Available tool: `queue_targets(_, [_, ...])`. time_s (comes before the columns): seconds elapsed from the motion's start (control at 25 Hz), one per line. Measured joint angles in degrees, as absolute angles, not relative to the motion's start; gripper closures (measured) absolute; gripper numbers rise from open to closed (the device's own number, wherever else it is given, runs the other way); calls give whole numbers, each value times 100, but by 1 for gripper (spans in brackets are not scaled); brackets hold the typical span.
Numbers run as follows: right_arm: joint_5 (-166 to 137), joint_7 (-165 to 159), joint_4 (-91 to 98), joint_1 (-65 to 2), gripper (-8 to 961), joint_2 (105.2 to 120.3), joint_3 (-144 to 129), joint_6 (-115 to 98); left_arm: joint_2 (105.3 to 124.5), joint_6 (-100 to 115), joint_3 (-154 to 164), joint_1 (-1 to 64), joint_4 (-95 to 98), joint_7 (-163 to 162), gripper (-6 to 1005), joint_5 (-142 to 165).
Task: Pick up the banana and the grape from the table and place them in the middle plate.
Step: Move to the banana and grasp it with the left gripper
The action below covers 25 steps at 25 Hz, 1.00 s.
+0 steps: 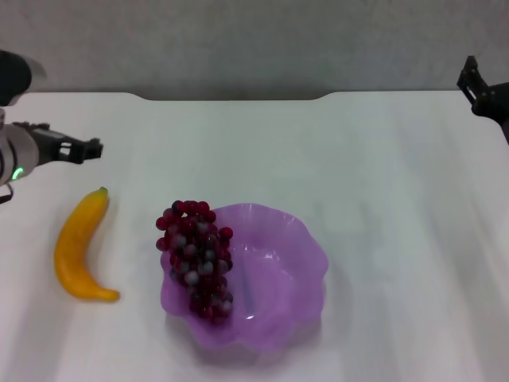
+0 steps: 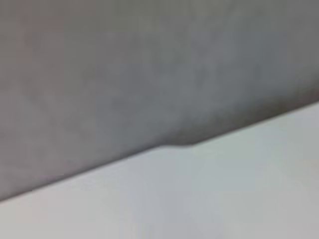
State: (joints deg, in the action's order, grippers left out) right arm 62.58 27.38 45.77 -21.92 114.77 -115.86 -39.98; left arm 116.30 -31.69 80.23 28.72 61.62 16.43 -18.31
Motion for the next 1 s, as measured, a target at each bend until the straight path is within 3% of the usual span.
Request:
queue_targets(0.28, [6258, 2740, 4592, -2199, 76, 11479, -11590, -3990, 11621, -4049, 7832, 3307, 5874, 1052, 146, -850])
queue_targets(0.48, [6258, 2740, 4588, -2206, 76, 11479, -11639, -3990, 11613, -4210, 7709, 3549, 5382, 1113, 246, -851])
queue_targets(1.0, [6261, 2739, 4596, -2206, 76, 11479, -11671, -3938, 11629, -4442, 7717, 3563, 5047, 1402, 234, -955])
